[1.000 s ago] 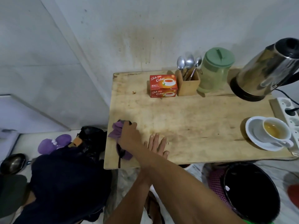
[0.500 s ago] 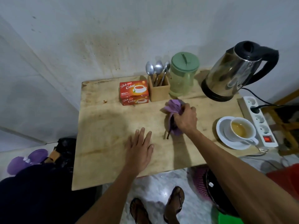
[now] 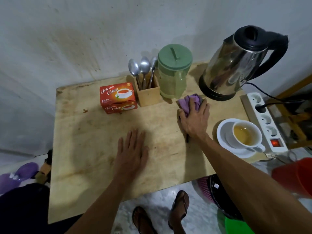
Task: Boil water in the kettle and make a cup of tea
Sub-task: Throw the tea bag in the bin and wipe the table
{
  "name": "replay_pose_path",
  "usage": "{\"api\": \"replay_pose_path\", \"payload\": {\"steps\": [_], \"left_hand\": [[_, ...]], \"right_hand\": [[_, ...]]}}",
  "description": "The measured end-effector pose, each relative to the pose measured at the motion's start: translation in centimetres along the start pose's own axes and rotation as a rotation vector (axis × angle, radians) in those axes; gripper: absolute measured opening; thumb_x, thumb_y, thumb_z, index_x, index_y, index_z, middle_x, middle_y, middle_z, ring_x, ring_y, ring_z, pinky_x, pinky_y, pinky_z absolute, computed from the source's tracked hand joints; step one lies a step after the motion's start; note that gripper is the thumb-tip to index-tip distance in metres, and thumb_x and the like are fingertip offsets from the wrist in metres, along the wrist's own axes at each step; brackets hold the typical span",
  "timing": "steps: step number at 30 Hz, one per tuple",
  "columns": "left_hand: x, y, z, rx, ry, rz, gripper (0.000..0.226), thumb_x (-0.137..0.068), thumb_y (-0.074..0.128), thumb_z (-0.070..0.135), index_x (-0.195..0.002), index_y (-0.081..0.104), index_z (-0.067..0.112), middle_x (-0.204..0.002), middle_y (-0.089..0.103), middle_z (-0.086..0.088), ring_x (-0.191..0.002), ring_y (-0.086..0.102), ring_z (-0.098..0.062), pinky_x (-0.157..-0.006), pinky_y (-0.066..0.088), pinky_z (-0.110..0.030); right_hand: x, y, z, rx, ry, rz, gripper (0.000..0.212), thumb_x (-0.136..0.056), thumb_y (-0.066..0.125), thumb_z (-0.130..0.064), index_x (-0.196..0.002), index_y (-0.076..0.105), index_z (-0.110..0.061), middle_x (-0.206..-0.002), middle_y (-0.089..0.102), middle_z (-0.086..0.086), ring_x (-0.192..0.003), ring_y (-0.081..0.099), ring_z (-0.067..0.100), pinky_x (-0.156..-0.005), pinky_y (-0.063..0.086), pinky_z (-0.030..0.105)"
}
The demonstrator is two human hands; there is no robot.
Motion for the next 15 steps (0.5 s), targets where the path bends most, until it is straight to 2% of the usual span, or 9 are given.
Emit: {"api": "replay_pose_path", "payload": {"steps": [3,7,12,15], "left_hand": [[-0.1,0.3,-0.2,-0.005,-0.003,0.006,0.062,-0.096,0.028,0.045,-0.154,0.024,0.022,-0.162,0.026,-0.008,-0.149,0.026,-0.027,-0.117,0.024,-0.054],[-0.2,0.4,-0.4,-0.005,-0.044,0.012,0.062,-0.097,0.027,0.043,-0.154,0.023,0.018,-0.162,0.027,-0.006,-0.15,0.026,-0.023,-0.119,0.018,-0.049],[0.1,-0.1,0.0,-0.008,-0.043,0.003,0.06,-0.098,0.025,0.038,-0.153,0.027,0.013,-0.161,0.028,-0.008,-0.149,0.027,-0.024,-0.118,0.025,-0.052],[0.0,-0.5,0.2,0.005,-0.049,0.005,0.062,-0.097,0.022,0.039,-0.153,0.027,0.013,-0.161,0.028,-0.008,-0.15,0.025,-0.024,-0.12,0.024,-0.051]], "right_hand": [[1.6,1.3,-2.5,0.037,-0.124,0.018,0.057,-0.099,0.036,-0.04,-0.15,0.039,-0.015,-0.157,0.019,0.033,-0.146,0.015,0.048,-0.121,0.013,0.052],[6.0,3.3,-6.7,-0.067,-0.302,-0.026,0.051,-0.1,0.04,-0.025,-0.15,0.039,-0.016,-0.158,0.022,0.029,-0.147,0.015,0.045,-0.124,0.01,0.047],[11.1,3.9,-9.4,-0.206,-0.601,-0.195,0.055,-0.086,0.055,-0.003,-0.14,0.054,-0.01,-0.152,0.034,0.027,-0.141,0.032,0.042,-0.113,0.038,0.045],[9.4,1.6,-7.7,-0.352,-0.485,-0.065,0.05,-0.089,0.053,-0.004,-0.139,0.055,-0.009,-0.15,0.036,0.019,-0.133,0.04,0.028,-0.11,0.04,0.035]]}}
Point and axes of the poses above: each hand's wrist, its own x-axis away from the middle knuckle, its own y-axis out of the palm, z = x × y, the point moved 8 cm from there along -x, towards the middle knuckle
